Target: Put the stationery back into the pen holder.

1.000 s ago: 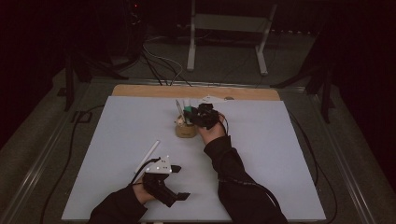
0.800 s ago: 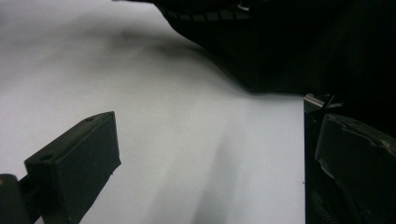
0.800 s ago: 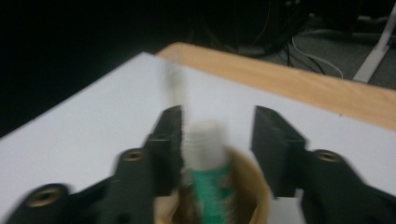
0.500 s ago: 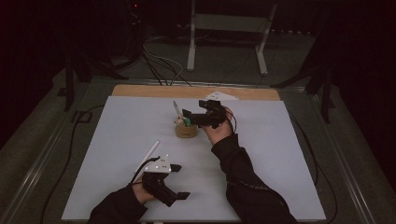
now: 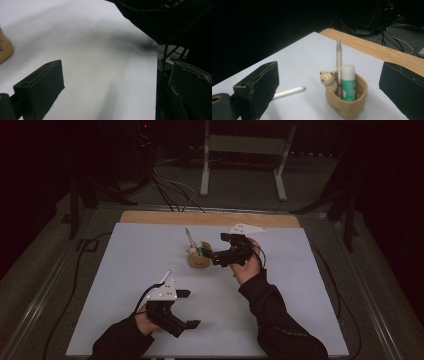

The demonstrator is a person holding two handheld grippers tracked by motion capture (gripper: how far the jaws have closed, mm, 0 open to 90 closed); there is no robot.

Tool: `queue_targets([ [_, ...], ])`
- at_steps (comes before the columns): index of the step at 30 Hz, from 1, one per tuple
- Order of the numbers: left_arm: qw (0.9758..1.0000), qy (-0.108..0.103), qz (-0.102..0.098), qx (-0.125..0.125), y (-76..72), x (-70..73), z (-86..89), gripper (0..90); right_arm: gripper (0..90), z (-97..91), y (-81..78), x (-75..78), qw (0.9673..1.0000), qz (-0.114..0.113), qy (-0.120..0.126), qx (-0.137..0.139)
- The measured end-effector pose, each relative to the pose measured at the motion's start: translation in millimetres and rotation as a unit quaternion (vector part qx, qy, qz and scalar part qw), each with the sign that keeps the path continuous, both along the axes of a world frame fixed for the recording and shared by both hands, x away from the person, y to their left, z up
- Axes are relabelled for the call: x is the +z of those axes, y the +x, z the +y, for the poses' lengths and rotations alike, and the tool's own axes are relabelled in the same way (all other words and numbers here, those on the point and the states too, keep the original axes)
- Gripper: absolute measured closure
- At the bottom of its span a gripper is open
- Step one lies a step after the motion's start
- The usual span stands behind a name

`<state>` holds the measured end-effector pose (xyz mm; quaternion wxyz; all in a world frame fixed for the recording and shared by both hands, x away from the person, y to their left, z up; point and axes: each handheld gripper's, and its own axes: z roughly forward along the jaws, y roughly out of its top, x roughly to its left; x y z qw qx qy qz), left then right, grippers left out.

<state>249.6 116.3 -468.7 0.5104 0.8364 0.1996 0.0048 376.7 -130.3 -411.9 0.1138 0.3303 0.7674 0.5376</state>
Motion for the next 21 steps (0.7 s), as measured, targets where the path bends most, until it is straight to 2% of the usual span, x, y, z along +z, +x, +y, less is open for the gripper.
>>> queue_targets([
  [1, 1.0, -0.004, 0.003, 0.004, 1.5, 2.8, 2.8, 0.3, 2.4, -4.5, -6.9, 1.8, 1.0, -0.001, 0.004, 0.002],
  [2, 1.0, -0.004, 0.003, 0.004, 1.5, 2.8, 2.8, 0.3, 2.4, -4.5, -6.9, 1.8, 1.0, -0.001, 0.004, 0.002],
  [3, 0.9998, -0.007, 0.003, 0.016, 2.2, 5.1, 5.7, 0.3, 2.4, -8.6, -13.8, 2.9, 1.0, -0.004, 0.007, 0.005],
  [6, 0.9997, -0.009, 0.003, 0.023, 3.2, 6.6, 8.7, 0.3, 2.4, -12.6, -20.4, 2.7, 0.9999, -0.005, 0.011, 0.008],
  [9, 0.9992, -0.002, -0.003, 0.039, 5.4, 7.6, 15.9, 0.3, 2.4, -19.8, -32.0, -0.5, 0.9998, -0.001, 0.016, 0.009],
  [12, 0.999, 0.003, -0.01, 0.043, 5.9, 8.1, 20.2, 0.3, 2.5, -25.3, -39.7, -3.6, 0.9996, -0.003, 0.024, 0.01],
  [13, 0.9982, 0.0, -0.018, 0.057, 6.0, 8.6, 25.4, 0.3, 2.5, -27.5, -43.1, -5.2, 0.9996, -0.002, 0.024, 0.01],
  [16, 0.9972, 0.001, -0.022, 0.071, 7.5, 9.2, 31.4, 0.3, 2.6, -31.9, -50.5, -8.9, 0.9997, -0.003, 0.024, 0.011],
  [17, 0.9957, -0.002, -0.026, 0.089, 9.3, 9.4, 37.5, 0.3, 2.6, -33.6, -53.5, -10.2, 0.9997, -0.003, 0.023, 0.011],
  [18, 0.9957, -0.002, -0.026, 0.089, 9.3, 9.4, 37.5, 0.3, 2.6, -34.6, -55.1, -10.9, 0.9997, -0.003, 0.023, 0.012],
  [19, 0.994, -0.001, -0.027, 0.106, 10.1, 9.0, 42.4, 0.3, 2.6, -36.1, -57.6, -11.9, 0.9996, -0.005, 0.023, 0.012],
  [20, 0.994, -0.001, -0.027, 0.106, 10.1, 9.0, 42.4, 0.3, 2.6, -36.1, -57.6, -11.9, 0.9996, -0.005, 0.023, 0.012],
  [21, 0.9926, -0.002, -0.028, 0.118, 10.8, 7.4, 46.9, 0.3, 2.6, -38.3, -61.5, -13.1, 0.9996, -0.006, 0.025, 0.015],
])
